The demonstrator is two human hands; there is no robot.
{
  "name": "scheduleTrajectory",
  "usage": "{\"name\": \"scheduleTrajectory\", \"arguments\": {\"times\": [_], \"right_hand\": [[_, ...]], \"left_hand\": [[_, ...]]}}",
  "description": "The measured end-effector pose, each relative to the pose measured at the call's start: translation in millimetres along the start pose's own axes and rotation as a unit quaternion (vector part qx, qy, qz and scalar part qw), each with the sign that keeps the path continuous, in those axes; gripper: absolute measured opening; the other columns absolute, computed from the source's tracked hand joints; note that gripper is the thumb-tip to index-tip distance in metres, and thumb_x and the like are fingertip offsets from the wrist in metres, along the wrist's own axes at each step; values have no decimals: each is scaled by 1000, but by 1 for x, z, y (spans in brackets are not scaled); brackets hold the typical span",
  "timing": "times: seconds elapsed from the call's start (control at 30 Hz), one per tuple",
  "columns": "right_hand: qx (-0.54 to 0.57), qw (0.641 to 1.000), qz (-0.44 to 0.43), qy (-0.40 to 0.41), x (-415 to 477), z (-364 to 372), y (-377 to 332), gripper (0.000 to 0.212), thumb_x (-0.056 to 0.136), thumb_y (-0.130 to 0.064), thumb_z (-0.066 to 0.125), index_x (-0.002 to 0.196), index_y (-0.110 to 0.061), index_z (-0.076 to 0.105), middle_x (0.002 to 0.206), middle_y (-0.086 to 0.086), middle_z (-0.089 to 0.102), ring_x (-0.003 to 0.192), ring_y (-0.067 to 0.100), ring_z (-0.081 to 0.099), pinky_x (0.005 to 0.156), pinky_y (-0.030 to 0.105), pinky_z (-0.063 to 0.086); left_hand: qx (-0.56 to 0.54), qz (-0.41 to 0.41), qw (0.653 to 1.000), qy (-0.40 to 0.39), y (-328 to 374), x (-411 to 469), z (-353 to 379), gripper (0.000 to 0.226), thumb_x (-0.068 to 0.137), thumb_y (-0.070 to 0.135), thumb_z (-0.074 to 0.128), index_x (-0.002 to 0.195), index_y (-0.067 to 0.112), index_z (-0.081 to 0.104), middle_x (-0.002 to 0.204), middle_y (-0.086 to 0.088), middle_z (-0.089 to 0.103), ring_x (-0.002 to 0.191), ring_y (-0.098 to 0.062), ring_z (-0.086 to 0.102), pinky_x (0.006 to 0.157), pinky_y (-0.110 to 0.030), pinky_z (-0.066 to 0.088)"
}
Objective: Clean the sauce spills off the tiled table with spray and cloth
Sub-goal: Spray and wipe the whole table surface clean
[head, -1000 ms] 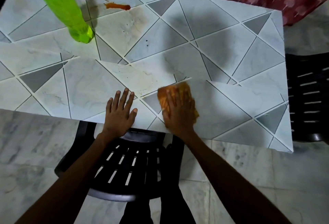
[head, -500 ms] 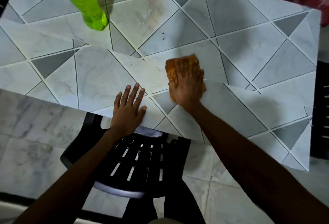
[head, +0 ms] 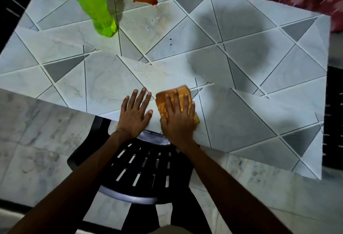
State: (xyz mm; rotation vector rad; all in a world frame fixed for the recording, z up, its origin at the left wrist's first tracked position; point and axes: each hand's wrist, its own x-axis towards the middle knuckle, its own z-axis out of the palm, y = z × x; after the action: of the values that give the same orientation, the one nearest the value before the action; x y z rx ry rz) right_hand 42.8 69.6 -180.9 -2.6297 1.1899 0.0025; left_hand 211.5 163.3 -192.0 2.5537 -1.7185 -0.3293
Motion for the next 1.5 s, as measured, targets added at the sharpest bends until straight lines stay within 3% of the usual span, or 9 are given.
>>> {"name": "scheduleTrajectory", "arguments": {"times": [0.17,0.33,0.43,0.6,0.87,1.03,1.13,1.33,1.5], "right_hand": [[-30,999,-24,24,-57,12,27,67,100,-52,38,159,-23,24,167,9,19,153,37,14,119,62,20],[-34,998,44,24,-48,19,8,73,98,-50,45,160,-20,21,166,14,17,152,39,15,118,63,21],[-37,997,64,26,-30,18,-4,78,94,-53,42,160,-18,18,165,18,18,151,43,14,119,63,15],[-22,996,85,22,67,13,-11,77,96,-55,35,161,-20,13,167,17,10,153,44,7,121,63,6],[-6,986,163,45,235,0,-19,82,92,-60,33,161,-20,12,168,13,7,153,44,6,120,65,6],[14,991,127,35,188,4,-30,72,98,-53,28,161,-21,13,168,14,10,153,42,6,120,62,9],[17,995,90,44,113,11,-45,70,99,-50,34,161,-24,13,168,11,13,153,37,12,120,59,15],[-7,998,56,2,-40,14,-41,74,95,-48,42,161,-28,13,169,4,5,156,32,2,119,60,19],[-16,998,60,-17,-53,10,-27,72,96,-49,43,160,-31,15,170,0,4,156,31,1,119,61,18]], "left_hand": [[-13,-7,1000,-5,-3,2,-1,65,100,50,24,158,24,14,166,0,5,153,-24,2,122,-48,12],[-60,15,998,19,-11,14,-20,62,93,52,45,148,23,40,157,-2,36,141,-28,35,110,-46,28],[-44,45,998,29,-30,26,-21,58,93,54,44,142,23,48,152,-2,42,139,-27,38,111,-46,27],[-64,84,993,45,-43,30,-12,58,96,54,45,145,24,45,158,-4,34,149,-26,23,120,-49,18],[-86,94,988,87,-43,28,-9,60,93,52,50,146,23,46,157,-4,35,149,-25,23,119,-51,19],[-96,90,988,84,-41,27,-13,55,96,46,48,145,23,45,156,-3,36,149,-24,23,120,-50,18],[-107,69,988,84,-42,29,-15,45,99,33,42,143,22,47,154,1,40,147,-20,27,119,-46,21],[-128,68,985,89,-42,27,-14,42,99,26,43,141,23,48,152,1,43,147,-19,28,120,-43,20],[-136,63,984,98,-43,29,-10,45,99,26,43,144,19,47,153,1,43,147,-18,29,120,-43,20]]}}
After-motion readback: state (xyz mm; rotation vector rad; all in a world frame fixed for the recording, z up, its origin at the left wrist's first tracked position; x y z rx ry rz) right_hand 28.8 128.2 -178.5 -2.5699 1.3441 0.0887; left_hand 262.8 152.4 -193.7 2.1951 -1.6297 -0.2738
